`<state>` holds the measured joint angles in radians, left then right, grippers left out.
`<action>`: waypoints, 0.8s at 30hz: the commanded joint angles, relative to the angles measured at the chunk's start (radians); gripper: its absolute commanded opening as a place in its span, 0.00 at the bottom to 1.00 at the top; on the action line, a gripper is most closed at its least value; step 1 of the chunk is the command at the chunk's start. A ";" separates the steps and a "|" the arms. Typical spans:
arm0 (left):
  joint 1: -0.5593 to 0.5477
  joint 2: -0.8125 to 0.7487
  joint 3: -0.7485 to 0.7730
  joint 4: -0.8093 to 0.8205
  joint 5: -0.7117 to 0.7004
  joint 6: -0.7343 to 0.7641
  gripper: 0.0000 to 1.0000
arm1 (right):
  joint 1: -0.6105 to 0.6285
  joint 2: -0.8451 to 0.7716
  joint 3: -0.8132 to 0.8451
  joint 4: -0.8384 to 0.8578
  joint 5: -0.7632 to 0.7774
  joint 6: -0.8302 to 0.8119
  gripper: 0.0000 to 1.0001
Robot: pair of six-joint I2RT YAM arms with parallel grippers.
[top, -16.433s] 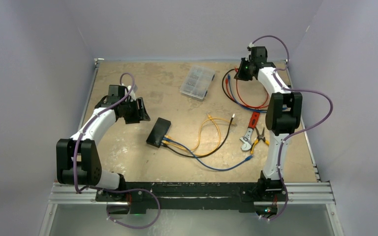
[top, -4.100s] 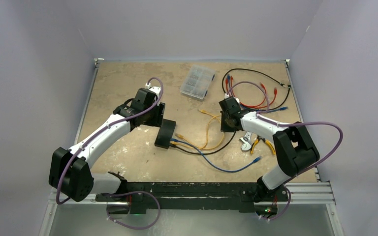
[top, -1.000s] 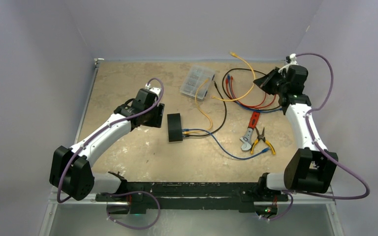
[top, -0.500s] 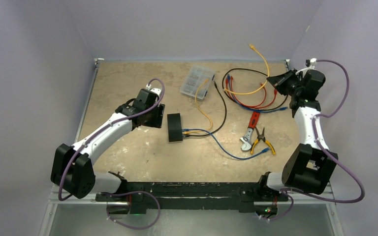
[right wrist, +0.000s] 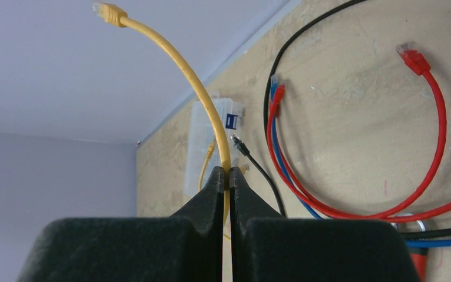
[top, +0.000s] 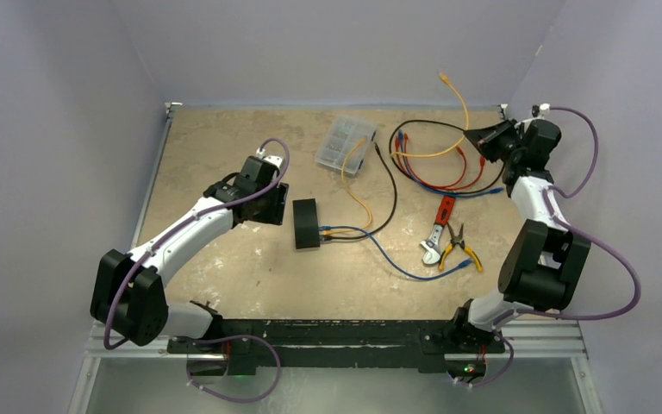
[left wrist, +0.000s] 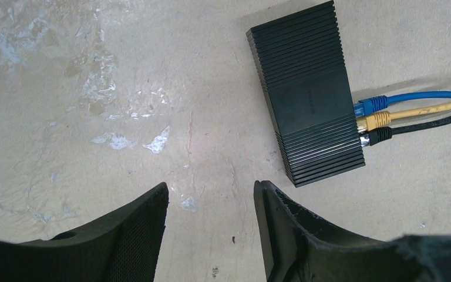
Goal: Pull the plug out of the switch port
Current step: Place the connector at the center of the board.
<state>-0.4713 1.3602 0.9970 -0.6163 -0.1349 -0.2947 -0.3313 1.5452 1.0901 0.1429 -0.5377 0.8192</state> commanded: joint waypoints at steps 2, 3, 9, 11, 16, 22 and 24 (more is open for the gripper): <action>0.005 0.005 0.025 0.011 -0.015 0.002 0.55 | -0.005 0.012 0.052 0.139 0.045 0.079 0.00; 0.005 0.006 0.025 0.009 -0.016 0.002 0.55 | -0.005 0.020 0.048 0.151 0.055 0.094 0.00; 0.005 0.007 0.025 0.008 -0.021 0.003 0.55 | -0.005 0.078 0.046 0.257 0.076 0.182 0.00; 0.005 0.007 0.026 0.007 -0.022 0.003 0.55 | -0.005 0.103 0.062 0.276 0.077 0.201 0.00; 0.005 0.007 0.028 0.006 -0.024 0.004 0.55 | -0.006 0.121 0.069 0.255 0.135 0.206 0.00; 0.005 0.004 0.028 0.004 -0.025 0.003 0.55 | -0.015 0.142 0.017 0.254 0.162 0.192 0.00; 0.005 0.005 0.028 0.005 -0.022 0.004 0.55 | -0.015 0.165 0.020 0.246 0.148 0.178 0.00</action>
<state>-0.4713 1.3647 0.9970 -0.6182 -0.1459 -0.2947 -0.3401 1.6905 1.1152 0.3519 -0.4068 1.0096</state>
